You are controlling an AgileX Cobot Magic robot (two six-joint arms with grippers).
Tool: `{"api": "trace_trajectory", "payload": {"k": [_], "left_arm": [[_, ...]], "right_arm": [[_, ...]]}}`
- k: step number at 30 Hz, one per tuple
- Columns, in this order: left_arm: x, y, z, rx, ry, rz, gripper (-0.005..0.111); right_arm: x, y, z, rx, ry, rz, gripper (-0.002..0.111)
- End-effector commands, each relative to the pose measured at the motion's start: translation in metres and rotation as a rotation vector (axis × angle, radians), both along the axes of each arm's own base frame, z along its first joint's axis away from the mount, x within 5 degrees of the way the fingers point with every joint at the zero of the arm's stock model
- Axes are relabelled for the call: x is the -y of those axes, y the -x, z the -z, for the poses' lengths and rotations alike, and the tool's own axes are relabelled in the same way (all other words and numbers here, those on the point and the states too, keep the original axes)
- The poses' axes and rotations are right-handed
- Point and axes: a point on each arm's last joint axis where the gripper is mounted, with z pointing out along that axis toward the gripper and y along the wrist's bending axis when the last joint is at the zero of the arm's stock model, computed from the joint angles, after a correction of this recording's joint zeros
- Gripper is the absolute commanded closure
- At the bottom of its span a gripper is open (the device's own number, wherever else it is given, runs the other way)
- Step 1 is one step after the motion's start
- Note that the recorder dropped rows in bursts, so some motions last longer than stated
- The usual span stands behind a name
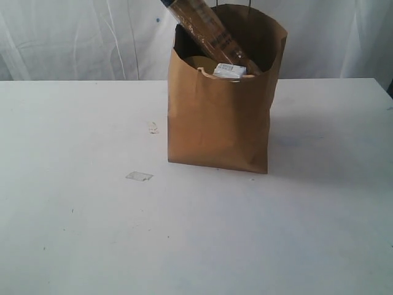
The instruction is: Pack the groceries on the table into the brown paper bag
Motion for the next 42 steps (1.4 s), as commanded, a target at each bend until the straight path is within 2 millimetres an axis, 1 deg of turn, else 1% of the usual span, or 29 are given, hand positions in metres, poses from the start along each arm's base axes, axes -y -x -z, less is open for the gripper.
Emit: {"api": "trace_trajectory", "payload": {"k": [1,2,3,5,7,9,11,15,16,20,21,25,27,30,33,42], "left_arm": [[0.0,0.0,0.001,0.002,-0.006,-0.003,0.107],[0.0,0.0,0.001,0.002,-0.006,-0.003,0.107],[0.0,0.0,0.001,0.002,-0.006,-0.003,0.107],[0.0,0.0,0.001,0.002,-0.006,-0.003,0.107],[0.0,0.0,0.001,0.002,-0.006,-0.003,0.107],[0.0,0.0,0.001,0.002,-0.006,-0.003,0.107],[0.0,0.0,0.001,0.002,-0.006,-0.003,0.107],[0.0,0.0,0.001,0.002,-0.006,-0.003,0.107],[0.0,0.0,0.001,0.002,-0.006,-0.003,0.107],[0.0,0.0,0.001,0.002,-0.006,-0.003,0.107],[0.0,0.0,0.001,0.002,-0.006,-0.003,0.107],[0.0,0.0,0.001,0.002,-0.006,-0.003,0.107],[0.0,0.0,0.001,0.002,-0.006,-0.003,0.107],[0.0,0.0,0.001,0.002,-0.006,-0.003,0.107],[0.0,0.0,0.001,0.002,-0.006,-0.003,0.107],[0.0,0.0,0.001,0.002,-0.006,-0.003,0.107]], "right_arm": [[0.013,0.009,0.006,-0.031,-0.011,0.176,0.108],[0.017,0.013,0.008,-0.044,-0.029,0.219,0.108],[0.021,0.016,0.01,-0.053,-0.01,0.264,0.108],[0.026,0.022,0.017,-0.025,-0.057,0.315,0.108],[0.025,0.027,0.024,0.067,-0.069,0.305,0.108],[0.023,0.029,0.038,0.124,-0.065,0.27,0.108],[0.022,0.028,0.058,0.101,-0.077,0.223,0.108],[0.019,0.018,0.103,-0.016,-0.074,0.135,0.108],[0.018,0.013,0.119,-0.073,-0.069,0.126,0.108],[0.018,0.005,0.163,-0.229,-0.077,0.131,0.108],[0.019,0.005,0.163,-0.23,-0.082,0.135,0.108],[0.019,0.005,0.173,-0.326,0.05,0.152,0.108],[0.018,0.006,0.176,-0.37,0.046,0.137,0.108],[0.017,0.007,0.184,-0.446,0.094,0.126,0.108],[0.017,0.008,0.187,-0.481,0.091,0.125,0.108],[0.017,0.008,0.187,-0.479,0.091,0.125,0.108]]}}
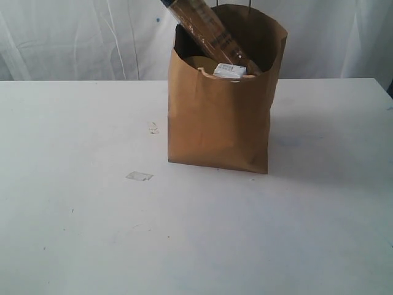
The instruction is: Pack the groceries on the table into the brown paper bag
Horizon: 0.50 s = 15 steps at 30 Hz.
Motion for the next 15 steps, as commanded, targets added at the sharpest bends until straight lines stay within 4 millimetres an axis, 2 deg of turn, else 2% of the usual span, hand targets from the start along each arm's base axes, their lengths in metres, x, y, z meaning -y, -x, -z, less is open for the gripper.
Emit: {"api": "trace_trajectory", "payload": {"k": [1,8,11,15], "left_arm": [[-0.0002,0.0002,0.0007,0.002,-0.006,-0.003,0.107],[-0.0009,0.0004,0.001,-0.003,-0.012,-0.01,0.107],[-0.0033,0.0013,0.0017,-0.05,-0.139,-0.025,0.107],[0.0049,-0.0013,-0.0015,-0.051,-0.309,0.08,0.107]], "right_arm": [[0.0,0.0003,0.0012,0.0,0.005,-0.001,0.108],[0.0,0.0003,0.0012,0.0,0.005,-0.001,0.108],[0.0,0.0003,0.0012,0.0,0.005,-0.001,0.108],[0.0,0.0003,0.0012,0.0,0.005,-0.001,0.108]]}}
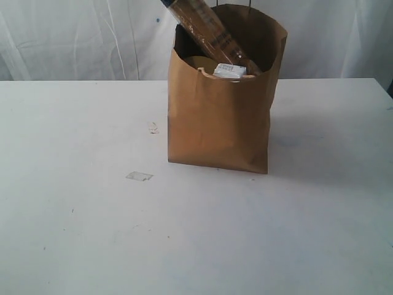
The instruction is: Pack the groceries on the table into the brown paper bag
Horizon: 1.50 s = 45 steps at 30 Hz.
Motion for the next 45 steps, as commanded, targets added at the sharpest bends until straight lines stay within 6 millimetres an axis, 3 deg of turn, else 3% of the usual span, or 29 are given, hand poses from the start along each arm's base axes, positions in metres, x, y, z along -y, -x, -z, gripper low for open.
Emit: {"api": "trace_trajectory", "payload": {"k": [1,10,13,17,29,38,45], "left_arm": [[0.008,-0.002,-0.003,-0.003,-0.178,0.103,0.107],[0.006,0.0,0.002,-0.077,-0.233,0.043,0.107],[0.013,0.0,0.013,-0.218,-0.314,0.147,0.107],[0.027,0.005,0.032,-0.385,-0.185,0.311,0.107],[0.031,0.005,0.031,-0.364,-0.079,0.303,0.107],[0.029,0.0,0.019,-0.233,-0.137,0.274,0.107],[0.029,0.0,0.019,-0.232,-0.137,0.274,0.107]], "right_arm": [[0.0,0.0,0.001,0.001,0.005,-0.001,0.108],[0.0,0.0,0.001,0.001,0.005,-0.001,0.108],[0.0,0.0,0.001,0.001,0.005,-0.001,0.108],[0.0,0.0,0.001,0.001,0.005,-0.001,0.108],[0.0,0.0,0.001,-0.001,-0.007,0.002,0.108],[0.0,0.0,0.001,-0.001,-0.007,0.002,0.108],[0.0,0.0,0.001,-0.001,-0.007,0.002,0.108]]}}
